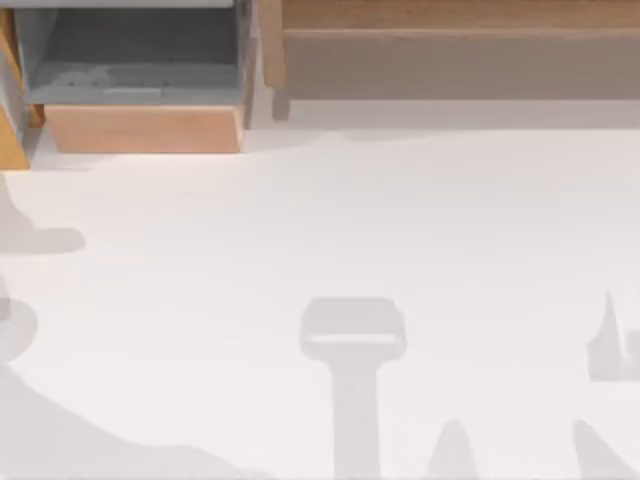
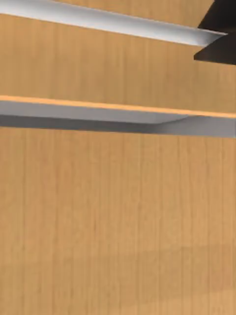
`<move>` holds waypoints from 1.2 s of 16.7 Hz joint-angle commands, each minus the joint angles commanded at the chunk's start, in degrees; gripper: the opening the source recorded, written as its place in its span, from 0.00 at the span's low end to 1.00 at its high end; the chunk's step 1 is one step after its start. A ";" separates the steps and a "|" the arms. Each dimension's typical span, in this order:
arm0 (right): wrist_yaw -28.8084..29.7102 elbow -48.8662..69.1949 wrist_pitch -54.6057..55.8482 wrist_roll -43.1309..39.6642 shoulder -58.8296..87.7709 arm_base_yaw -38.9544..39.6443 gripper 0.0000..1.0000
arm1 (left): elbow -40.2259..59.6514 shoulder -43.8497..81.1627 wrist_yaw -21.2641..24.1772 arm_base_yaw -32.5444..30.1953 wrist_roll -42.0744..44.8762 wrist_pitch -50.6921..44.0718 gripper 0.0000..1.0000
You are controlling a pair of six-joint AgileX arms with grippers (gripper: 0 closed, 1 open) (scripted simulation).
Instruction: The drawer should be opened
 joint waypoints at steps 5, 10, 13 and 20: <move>0.00 0.00 0.00 0.00 0.00 0.00 1.00 | -3.85 -1.74 1.61 1.56 0.05 2.36 0.00; 0.00 0.00 0.00 0.00 0.00 0.00 1.00 | -13.27 -5.34 4.82 4.83 0.23 7.05 0.00; 0.00 0.00 0.00 0.00 0.00 0.00 1.00 | -13.75 -5.68 5.13 5.15 0.28 7.49 0.00; 0.00 0.00 0.00 0.00 0.00 0.00 1.00 | -21.03 -8.29 9.40 9.22 0.51 11.66 0.00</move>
